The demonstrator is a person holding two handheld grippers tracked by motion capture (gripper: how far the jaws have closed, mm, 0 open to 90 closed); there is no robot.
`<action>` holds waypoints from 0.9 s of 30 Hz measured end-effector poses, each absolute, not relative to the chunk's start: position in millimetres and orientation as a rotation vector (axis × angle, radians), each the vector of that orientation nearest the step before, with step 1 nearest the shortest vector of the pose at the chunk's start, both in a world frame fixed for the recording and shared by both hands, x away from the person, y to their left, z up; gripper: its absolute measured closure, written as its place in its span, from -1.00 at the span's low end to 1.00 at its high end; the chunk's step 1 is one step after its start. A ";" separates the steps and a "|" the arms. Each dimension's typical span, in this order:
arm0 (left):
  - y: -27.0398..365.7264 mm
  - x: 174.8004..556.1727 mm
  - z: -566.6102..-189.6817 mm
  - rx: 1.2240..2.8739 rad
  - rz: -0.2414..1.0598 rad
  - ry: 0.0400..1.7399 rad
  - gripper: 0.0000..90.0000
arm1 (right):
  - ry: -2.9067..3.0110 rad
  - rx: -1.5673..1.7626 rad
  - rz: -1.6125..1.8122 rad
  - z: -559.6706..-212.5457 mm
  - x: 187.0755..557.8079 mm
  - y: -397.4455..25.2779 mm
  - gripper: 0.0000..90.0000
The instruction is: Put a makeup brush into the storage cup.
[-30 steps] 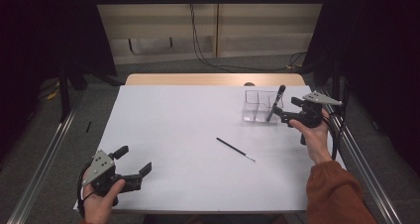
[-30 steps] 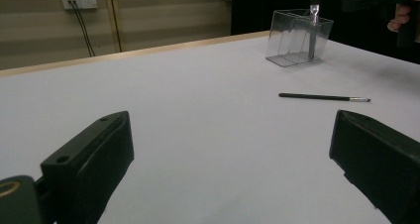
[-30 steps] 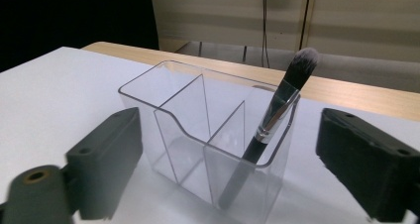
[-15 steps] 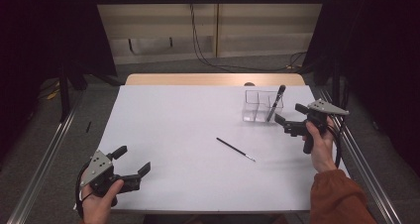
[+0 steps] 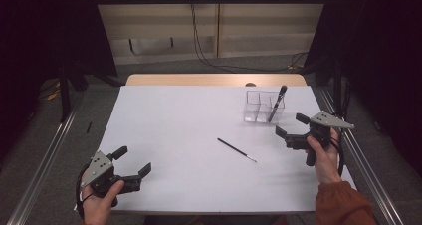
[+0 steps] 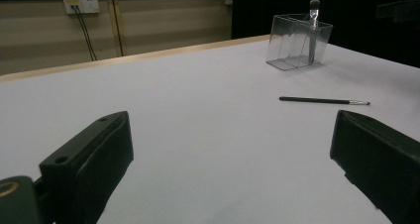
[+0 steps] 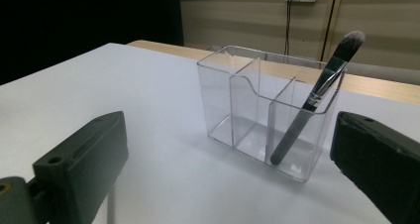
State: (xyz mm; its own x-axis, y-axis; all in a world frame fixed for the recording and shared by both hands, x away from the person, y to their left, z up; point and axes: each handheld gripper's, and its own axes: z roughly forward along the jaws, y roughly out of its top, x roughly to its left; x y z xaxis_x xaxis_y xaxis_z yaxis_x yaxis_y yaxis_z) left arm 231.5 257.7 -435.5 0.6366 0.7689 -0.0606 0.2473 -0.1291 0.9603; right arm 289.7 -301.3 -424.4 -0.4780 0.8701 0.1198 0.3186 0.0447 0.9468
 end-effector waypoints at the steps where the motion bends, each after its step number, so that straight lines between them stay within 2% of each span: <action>1: 258.2 231.4 -435.6 1.684 0.555 0.839 -0.93 | 1.835 1.181 1.457 -424.5 287.3 -301.0 -0.98; 27: 261.8 231.0 -435.3 1.651 0.536 0.852 -0.94 | 1.832 1.189 1.463 -437.0 228.2 -297.7 -0.97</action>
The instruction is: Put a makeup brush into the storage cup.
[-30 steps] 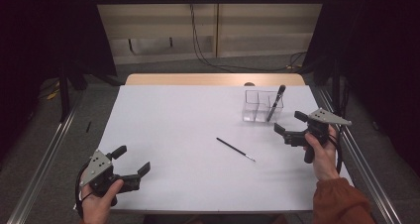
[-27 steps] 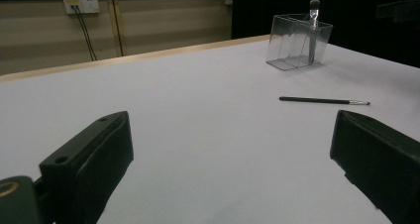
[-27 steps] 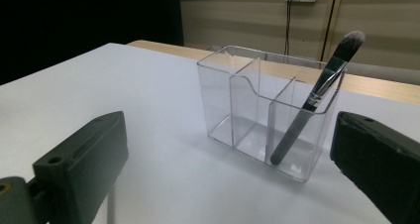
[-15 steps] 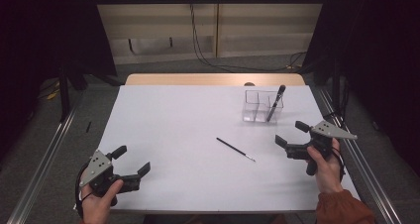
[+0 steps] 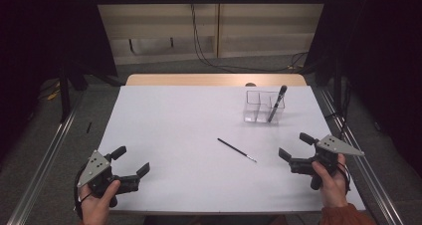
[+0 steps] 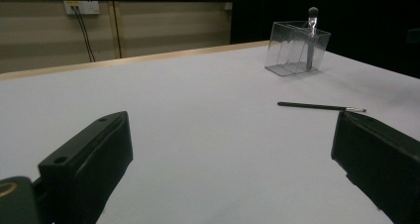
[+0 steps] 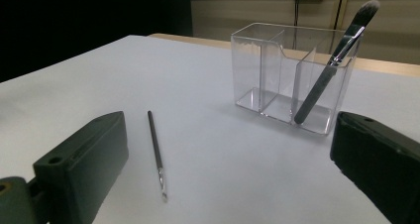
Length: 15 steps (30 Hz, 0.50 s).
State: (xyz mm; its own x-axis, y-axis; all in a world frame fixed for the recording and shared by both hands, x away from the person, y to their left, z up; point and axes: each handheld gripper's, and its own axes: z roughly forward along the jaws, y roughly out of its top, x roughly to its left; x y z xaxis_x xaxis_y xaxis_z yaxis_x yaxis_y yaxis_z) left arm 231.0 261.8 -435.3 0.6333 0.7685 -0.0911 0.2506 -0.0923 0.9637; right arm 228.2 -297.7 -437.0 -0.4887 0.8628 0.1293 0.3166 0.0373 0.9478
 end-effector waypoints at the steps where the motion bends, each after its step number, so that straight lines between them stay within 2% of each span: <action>1: 262.0 230.6 -435.2 1.651 0.535 0.848 -0.95 | 1.839 1.184 1.459 -437.8 226.5 -298.0 -0.97; 15: 261.0 226.6 -433.9 1.673 0.553 0.812 -0.95 | 1.833 1.197 1.453 -447.4 205.6 -306.0 -0.98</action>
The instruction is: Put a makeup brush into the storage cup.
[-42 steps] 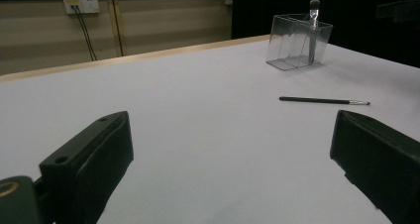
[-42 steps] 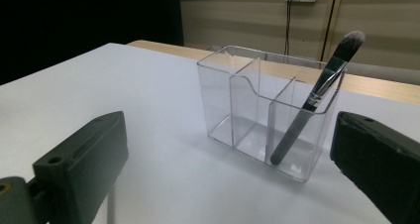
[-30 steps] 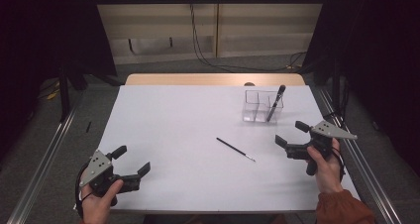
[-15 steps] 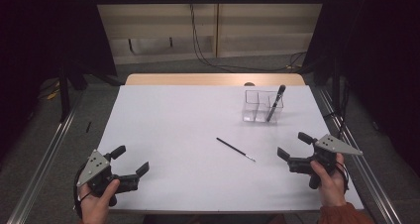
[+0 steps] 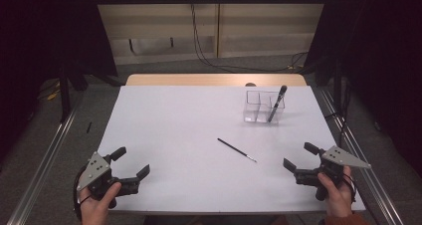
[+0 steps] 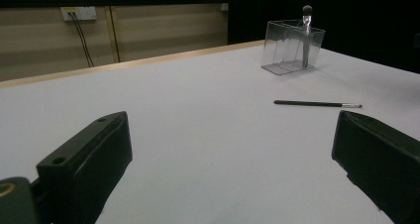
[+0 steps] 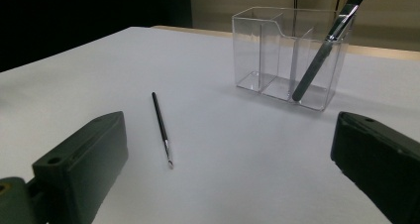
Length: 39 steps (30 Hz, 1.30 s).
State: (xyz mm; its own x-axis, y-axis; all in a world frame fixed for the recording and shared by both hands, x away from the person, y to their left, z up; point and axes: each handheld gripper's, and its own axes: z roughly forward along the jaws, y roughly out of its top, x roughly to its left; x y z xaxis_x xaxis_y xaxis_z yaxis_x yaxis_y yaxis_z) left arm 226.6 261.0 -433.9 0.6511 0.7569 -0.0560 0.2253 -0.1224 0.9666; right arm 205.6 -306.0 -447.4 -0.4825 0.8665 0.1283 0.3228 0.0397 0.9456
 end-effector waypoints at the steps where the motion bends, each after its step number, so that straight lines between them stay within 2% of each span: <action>1: 260.9 226.4 -433.9 1.675 0.554 0.809 -0.95 | 1.834 1.193 1.451 -447.5 206.2 -306.0 -0.97; 20: 262.9 227.1 -435.4 1.670 0.559 0.829 -0.96 | 1.875 1.136 1.439 -446.8 222.6 -290.1 -0.94; 39: 263.9 226.9 -434.6 1.667 0.566 0.830 -0.95 | 1.963 1.059 1.448 -436.4 256.2 -261.2 -0.93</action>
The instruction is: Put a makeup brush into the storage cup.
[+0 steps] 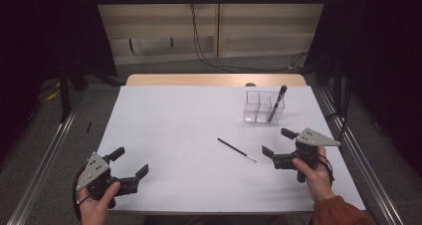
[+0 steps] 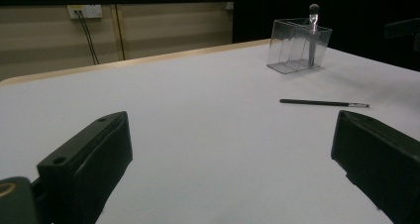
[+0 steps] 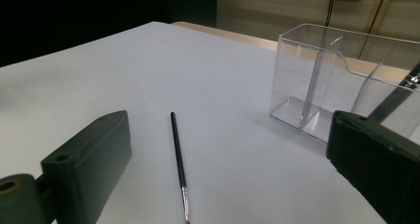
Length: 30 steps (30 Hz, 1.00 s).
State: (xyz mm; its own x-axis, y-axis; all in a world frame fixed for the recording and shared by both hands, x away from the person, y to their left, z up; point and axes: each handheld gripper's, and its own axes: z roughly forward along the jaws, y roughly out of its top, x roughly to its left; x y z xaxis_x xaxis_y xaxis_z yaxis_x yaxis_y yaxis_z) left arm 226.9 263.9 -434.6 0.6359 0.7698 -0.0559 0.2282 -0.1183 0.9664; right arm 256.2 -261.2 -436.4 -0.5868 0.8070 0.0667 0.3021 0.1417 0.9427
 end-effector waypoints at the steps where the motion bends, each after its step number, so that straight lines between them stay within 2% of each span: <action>1: 263.8 226.6 -434.3 1.665 0.569 0.832 -0.95 | 1.967 1.056 1.442 -435.5 258.2 -260.0 -0.93; 30: 262.8 226.7 -434.8 1.673 0.571 0.831 -0.96 | 2.078 1.020 1.469 -416.6 313.4 -221.7 -0.97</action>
State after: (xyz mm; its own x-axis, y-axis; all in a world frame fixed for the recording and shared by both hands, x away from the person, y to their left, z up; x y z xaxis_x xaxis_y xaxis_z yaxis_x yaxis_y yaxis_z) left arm 226.7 262.8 -434.8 0.6341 0.7716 -0.0509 0.2296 -0.1251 0.9652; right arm 313.4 -221.7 -416.6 -0.6552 0.7503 0.0880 0.3330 0.1824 0.9251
